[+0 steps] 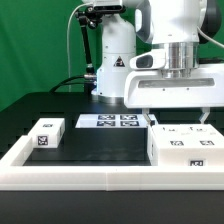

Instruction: Assemble cabinet

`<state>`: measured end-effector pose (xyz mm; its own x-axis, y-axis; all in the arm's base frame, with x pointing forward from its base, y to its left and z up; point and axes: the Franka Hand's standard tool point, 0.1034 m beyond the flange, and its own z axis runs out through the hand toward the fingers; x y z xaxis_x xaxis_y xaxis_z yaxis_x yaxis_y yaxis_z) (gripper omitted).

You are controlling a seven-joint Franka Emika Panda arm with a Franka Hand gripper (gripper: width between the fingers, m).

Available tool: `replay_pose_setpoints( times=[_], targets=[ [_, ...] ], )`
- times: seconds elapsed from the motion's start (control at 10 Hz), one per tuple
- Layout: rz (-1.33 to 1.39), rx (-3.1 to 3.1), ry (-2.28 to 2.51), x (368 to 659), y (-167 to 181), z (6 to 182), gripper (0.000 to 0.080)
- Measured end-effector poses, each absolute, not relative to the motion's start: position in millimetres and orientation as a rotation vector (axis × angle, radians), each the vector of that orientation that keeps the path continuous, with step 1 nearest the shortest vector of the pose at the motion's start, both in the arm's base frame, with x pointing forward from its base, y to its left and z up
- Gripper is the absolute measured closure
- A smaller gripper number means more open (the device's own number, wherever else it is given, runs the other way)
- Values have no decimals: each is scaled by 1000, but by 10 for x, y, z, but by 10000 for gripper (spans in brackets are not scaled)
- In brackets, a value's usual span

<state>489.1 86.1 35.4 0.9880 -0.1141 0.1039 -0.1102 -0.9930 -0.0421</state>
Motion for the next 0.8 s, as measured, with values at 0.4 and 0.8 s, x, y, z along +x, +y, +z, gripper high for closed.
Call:
replay_pose_setpoints(
  times=[0.4,0.8],
  targets=[
    [-148,-3103,172,4815,847,98,3],
    [-146,-3105,151,4801,847,63,3]
  ],
)
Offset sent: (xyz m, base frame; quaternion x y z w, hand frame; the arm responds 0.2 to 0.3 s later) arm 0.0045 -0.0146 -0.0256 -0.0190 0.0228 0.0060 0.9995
